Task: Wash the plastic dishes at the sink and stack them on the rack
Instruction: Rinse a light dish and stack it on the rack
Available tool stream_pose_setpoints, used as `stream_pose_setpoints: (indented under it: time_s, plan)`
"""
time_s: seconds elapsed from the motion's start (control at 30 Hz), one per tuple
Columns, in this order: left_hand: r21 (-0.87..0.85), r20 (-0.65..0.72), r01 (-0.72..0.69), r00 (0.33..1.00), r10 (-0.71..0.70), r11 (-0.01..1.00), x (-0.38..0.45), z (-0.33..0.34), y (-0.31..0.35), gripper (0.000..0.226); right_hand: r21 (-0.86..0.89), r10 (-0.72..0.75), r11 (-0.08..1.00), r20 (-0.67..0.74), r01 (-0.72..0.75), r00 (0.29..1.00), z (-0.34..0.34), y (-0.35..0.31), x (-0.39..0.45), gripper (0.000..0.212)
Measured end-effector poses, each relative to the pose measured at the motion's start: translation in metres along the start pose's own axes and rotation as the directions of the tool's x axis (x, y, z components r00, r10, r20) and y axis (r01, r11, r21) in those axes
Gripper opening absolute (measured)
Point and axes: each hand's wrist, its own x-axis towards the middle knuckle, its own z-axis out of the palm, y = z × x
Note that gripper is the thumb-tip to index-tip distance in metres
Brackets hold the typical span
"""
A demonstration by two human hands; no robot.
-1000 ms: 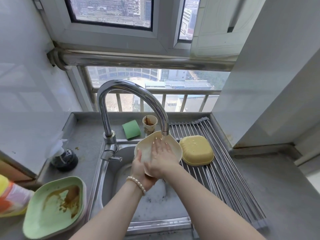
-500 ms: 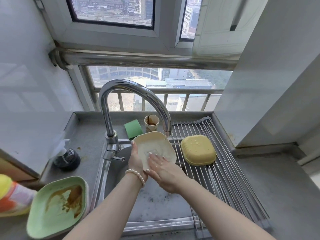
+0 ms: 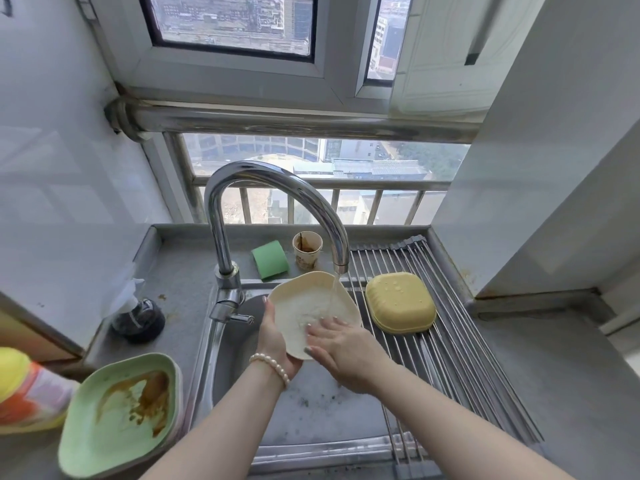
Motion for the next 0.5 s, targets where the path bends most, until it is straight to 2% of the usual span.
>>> stream_pose_setpoints:
  time_s: [0.07, 0.13, 0.17, 0.23, 0.33, 0.5]
  plan:
    - [-0.05, 0.014, -0.012, 1.0, 0.013, 0.999, 0.0, 0.003, -0.004, 0.079, -0.004, 0.198, 0.98, -0.031, -0.199, 0.98, -0.002, -0.004, 0.007, 0.102]
    - [-0.102, 0.064, -0.001, 0.998, 0.007, 0.995, 0.001, 0.007, -0.009, 0.082, 0.011, 0.425, 0.905, -0.034, -0.425, 0.904, 0.0, -0.011, 0.019, 0.077]
    - [-0.11, 0.1, 0.014, 0.995, -0.003, 0.994, 0.003, 0.007, -0.011, 0.084, 0.018, 0.493, 0.87, 0.001, -0.493, 0.87, 0.001, -0.015, 0.025, 0.071]
    - [-0.12, 0.169, 0.068, 0.984, -0.048, 0.99, 0.003, 0.008, -0.014, 0.09, 0.023, 0.57, 0.82, 0.063, -0.573, 0.819, 0.0, -0.023, 0.033, 0.074]
    - [-0.142, 0.235, 0.119, 0.968, -0.083, 0.983, 0.002, 0.01, -0.016, 0.092, -0.003, 0.589, 0.806, 0.099, -0.592, 0.802, -0.006, -0.025, 0.043, 0.078]
    - [-0.226, 0.222, 0.075, 0.975, -0.024, 0.971, -0.006, 0.015, -0.02, 0.068, 0.024, 0.443, 0.895, 0.074, -0.446, 0.893, -0.014, -0.02, 0.053, 0.073]
